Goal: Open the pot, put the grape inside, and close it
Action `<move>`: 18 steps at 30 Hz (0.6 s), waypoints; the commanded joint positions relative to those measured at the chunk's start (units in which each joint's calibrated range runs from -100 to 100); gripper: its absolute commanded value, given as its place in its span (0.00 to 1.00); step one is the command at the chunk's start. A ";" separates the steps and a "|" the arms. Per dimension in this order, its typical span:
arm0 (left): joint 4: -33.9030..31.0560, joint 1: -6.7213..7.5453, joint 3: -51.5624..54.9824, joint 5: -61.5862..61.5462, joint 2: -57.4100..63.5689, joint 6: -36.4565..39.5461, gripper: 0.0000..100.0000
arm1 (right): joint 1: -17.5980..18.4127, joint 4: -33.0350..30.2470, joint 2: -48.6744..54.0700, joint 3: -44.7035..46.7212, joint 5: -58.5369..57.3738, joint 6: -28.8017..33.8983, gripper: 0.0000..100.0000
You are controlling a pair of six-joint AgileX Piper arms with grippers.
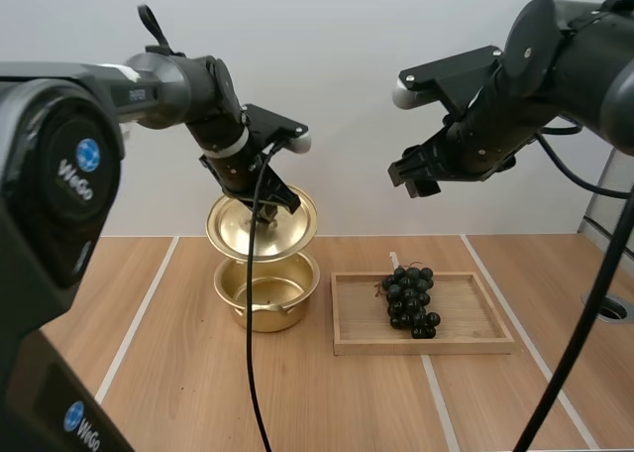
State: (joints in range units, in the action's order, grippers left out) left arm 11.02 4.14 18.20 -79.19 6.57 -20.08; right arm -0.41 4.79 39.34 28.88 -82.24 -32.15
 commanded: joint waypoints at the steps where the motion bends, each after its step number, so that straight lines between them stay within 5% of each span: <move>1: 0.36 0.18 -1.86 -0.67 5.77 0.93 0.00 | 0.03 -0.53 -2.88 -0.11 -0.98 0.78 1.00; 18: 1.08 0.18 -5.27 10.27 30.85 1.70 0.00 | 0.03 -0.66 -21.95 -0.11 5.76 2.21 1.00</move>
State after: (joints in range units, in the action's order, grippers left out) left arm 10.83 4.14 13.47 -72.00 34.77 -18.99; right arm -0.41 4.69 19.02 28.88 -78.06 -30.28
